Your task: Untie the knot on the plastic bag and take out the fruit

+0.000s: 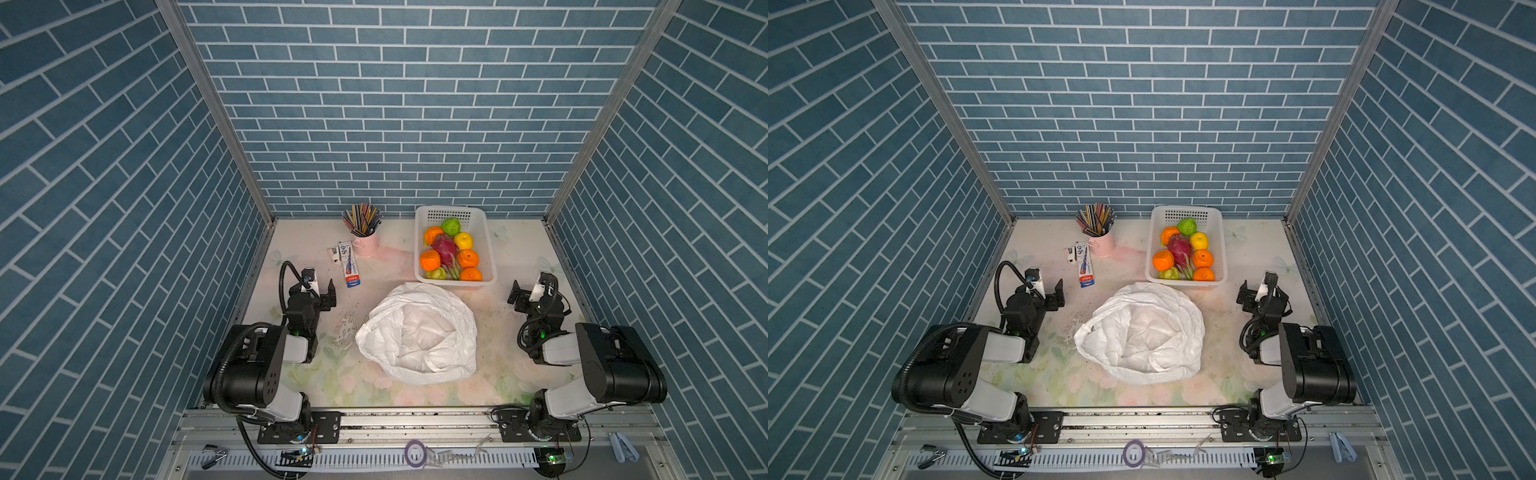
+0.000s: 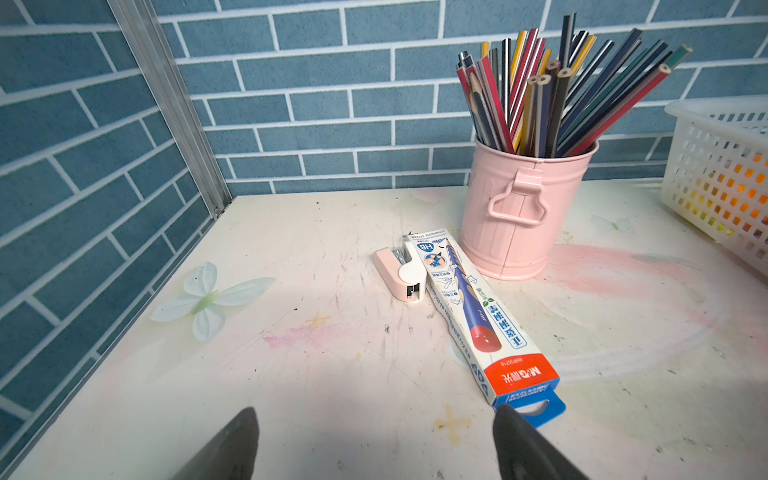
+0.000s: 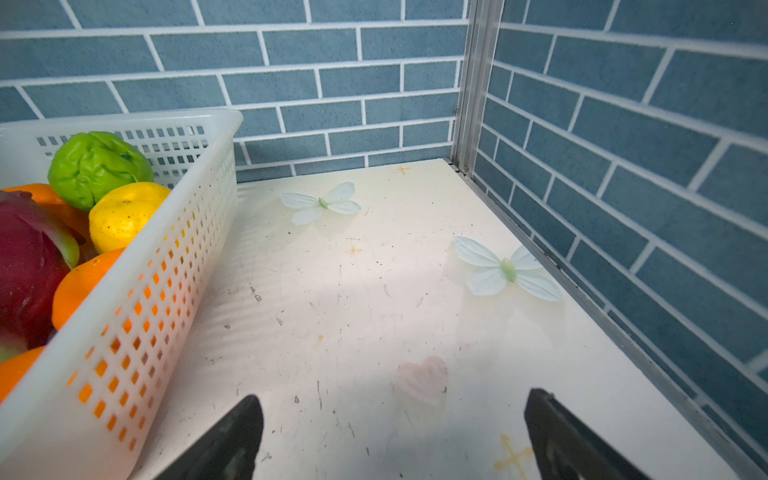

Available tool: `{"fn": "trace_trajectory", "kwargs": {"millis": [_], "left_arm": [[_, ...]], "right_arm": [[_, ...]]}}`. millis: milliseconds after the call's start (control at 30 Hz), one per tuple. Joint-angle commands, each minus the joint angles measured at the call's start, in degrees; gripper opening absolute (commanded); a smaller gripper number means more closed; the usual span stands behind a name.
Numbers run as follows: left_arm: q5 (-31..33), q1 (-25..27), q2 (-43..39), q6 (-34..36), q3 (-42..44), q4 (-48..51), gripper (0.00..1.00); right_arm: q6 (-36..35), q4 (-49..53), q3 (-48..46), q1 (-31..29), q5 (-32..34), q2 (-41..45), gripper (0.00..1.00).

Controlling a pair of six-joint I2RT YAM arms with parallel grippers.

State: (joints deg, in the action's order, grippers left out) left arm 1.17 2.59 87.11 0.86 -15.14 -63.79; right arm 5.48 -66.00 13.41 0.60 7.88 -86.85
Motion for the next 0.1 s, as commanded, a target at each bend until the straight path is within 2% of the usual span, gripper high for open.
{"fn": "trace_trajectory", "kwargs": {"millis": [0,67], "left_arm": [[-0.38,-0.3,-0.41,0.63,-0.6,-1.68,0.88],[-0.42,-0.37,-0.45,0.63,-0.6,-1.69,0.88]], "right_arm": [[-1.61,-0.88,0.77,-0.34,0.34,0.47,0.98],[-1.95,-1.14,0.45,-0.42,-0.04,0.74,0.98]]}}
